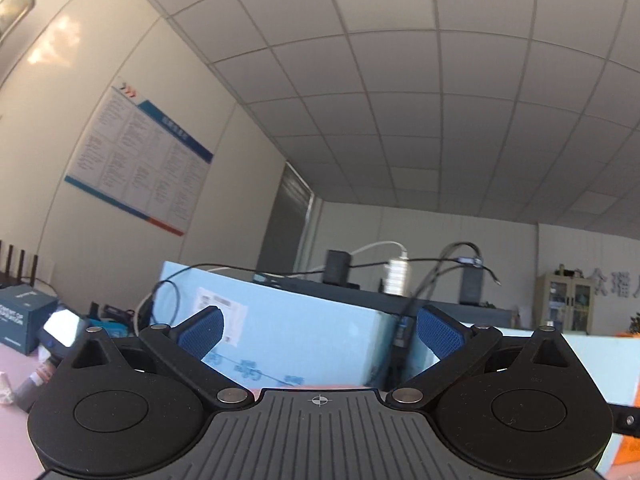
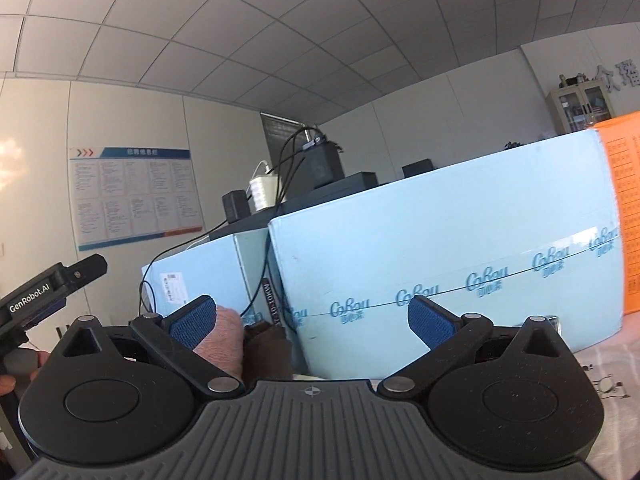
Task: Fold clothes
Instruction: 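Turn both tools toward the desk holding the pink knit cardigan, then grasp the pink knit cardigan with the left gripper while the right gripper grasps it too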
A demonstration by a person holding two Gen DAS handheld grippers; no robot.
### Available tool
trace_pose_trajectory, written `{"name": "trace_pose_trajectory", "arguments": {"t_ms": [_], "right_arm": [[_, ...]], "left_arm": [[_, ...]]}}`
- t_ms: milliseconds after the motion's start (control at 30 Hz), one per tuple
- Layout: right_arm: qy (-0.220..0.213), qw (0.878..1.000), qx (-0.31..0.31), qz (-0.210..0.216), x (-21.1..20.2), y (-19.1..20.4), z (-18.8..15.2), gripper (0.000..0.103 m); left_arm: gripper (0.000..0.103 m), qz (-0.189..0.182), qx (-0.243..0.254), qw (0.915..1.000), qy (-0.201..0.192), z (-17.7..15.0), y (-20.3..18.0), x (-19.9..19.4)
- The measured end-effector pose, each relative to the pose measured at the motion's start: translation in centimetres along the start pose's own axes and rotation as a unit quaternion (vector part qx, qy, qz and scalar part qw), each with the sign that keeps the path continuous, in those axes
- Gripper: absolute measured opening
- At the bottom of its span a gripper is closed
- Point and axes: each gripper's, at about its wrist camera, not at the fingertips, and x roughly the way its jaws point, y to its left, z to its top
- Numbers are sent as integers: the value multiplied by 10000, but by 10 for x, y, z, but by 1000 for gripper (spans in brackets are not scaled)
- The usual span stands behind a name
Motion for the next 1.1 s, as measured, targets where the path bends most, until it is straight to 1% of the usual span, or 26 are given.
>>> {"name": "trace_pose_trajectory", "arguments": {"t_ms": [100,133,233,267,300,400,467,500,533,600,700,733,767,833,867,900,933,967,1000,1067,1100], "right_arm": [[120,9997,-78,175,20,20,-2,103],[170,9995,-117,218,27,28,-4,103],[308,9986,-274,340,46,49,-10,103],[371,9979,-359,403,50,56,-14,103],[467,9965,-490,497,55,64,-18,103],[793,9884,-1000,828,74,91,-34,103],[1031,9788,-1397,1083,89,111,-50,103],[1135,9742,-1536,1206,97,121,-57,103],[1244,9702,-1626,1297,106,130,-65,103],[1462,9631,-1738,1443,124,149,-80,103],[1781,9523,-1865,1630,150,175,-101,103],[1880,9506,-1848,1642,159,180,-107,102],[1979,9487,-1830,1653,167,185,-112,101],[2008,9517,-1824,1437,181,190,-121,97],[1955,9547,-1798,1338,186,189,-123,87],[1864,9586,-1732,1280,188,186,-123,65],[1804,9625,-1636,1197,189,181,-121,51],[1795,9655,-1512,1125,190,176,-117,23],[1794,9682,-1343,1114,191,168,-111,19],[1723,9738,-973,1119,188,153,-100,16],[1608,9775,-841,1077,185,146,-95,15]], "left_arm": [[103,260,-655,9975,42,9,43,16],[103,299,-873,9957,116,6,56,22],[103,416,-1524,9869,338,-3,93,40],[102,453,-1742,9828,414,-7,106,46],[101,468,-1997,9773,535,-18,116,50],[95,497,-2693,9575,906,-52,145,57],[88,440,-2941,9480,1136,-69,159,59],[86,430,-3113,9413,1236,-74,166,59],[83,444,-3236,9368,1250,-78,171,58],[81,472,-3477,9276,1281,-85,181,55],[77,553,-3702,9166,1404,-96,194,64],[76,500,-3803,9121,1449,-99,196,65],[76,444,-3804,9115,1499,-100,195,67],[76,333,-3804,9103,1599,-103,193,71],[76,276,-3802,9097,1649,-105,193,73],[76,202,-3766,9105,1697,-105,190,74],[76,127,-3729,9112,1745,-106,187,76],[76,53,-3692,9119,1793,-106,184,78],[77,-22,-3654,9124,1841,-107,181,80],[78,-127,-3559,9139,1946,-108,176,83],[78,-175,-3493,9150,2011,-109,172,84]]}}
